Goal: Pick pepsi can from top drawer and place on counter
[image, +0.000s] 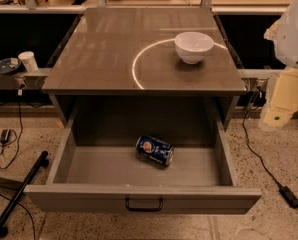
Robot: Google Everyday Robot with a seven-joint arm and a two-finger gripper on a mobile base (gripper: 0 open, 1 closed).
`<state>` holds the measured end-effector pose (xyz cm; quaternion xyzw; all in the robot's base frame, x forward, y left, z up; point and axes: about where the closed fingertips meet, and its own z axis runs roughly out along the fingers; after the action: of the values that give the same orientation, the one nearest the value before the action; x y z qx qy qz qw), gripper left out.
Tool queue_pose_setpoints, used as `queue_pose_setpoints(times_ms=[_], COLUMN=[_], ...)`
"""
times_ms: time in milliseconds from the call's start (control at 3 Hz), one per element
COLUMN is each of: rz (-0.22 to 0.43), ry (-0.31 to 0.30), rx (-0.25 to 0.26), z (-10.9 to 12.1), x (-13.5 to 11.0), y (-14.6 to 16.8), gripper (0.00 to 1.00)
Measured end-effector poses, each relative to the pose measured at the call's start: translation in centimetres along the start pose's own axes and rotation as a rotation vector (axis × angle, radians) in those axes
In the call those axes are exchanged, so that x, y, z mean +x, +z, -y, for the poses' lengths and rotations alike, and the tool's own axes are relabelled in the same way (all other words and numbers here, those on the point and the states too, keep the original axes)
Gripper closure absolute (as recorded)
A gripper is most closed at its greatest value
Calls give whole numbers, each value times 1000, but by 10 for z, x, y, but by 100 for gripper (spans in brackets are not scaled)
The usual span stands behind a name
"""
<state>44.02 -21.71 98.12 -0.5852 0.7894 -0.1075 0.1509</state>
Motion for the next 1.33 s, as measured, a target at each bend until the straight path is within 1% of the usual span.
queue_pose_setpoints(times_ms=[333,667,1333], rz=[0,0,0], ry=[0,0,0], rx=[0,0,0], z=[0,0,0], x=[0,0,0], y=[0,0,0], gripper=[0,16,62])
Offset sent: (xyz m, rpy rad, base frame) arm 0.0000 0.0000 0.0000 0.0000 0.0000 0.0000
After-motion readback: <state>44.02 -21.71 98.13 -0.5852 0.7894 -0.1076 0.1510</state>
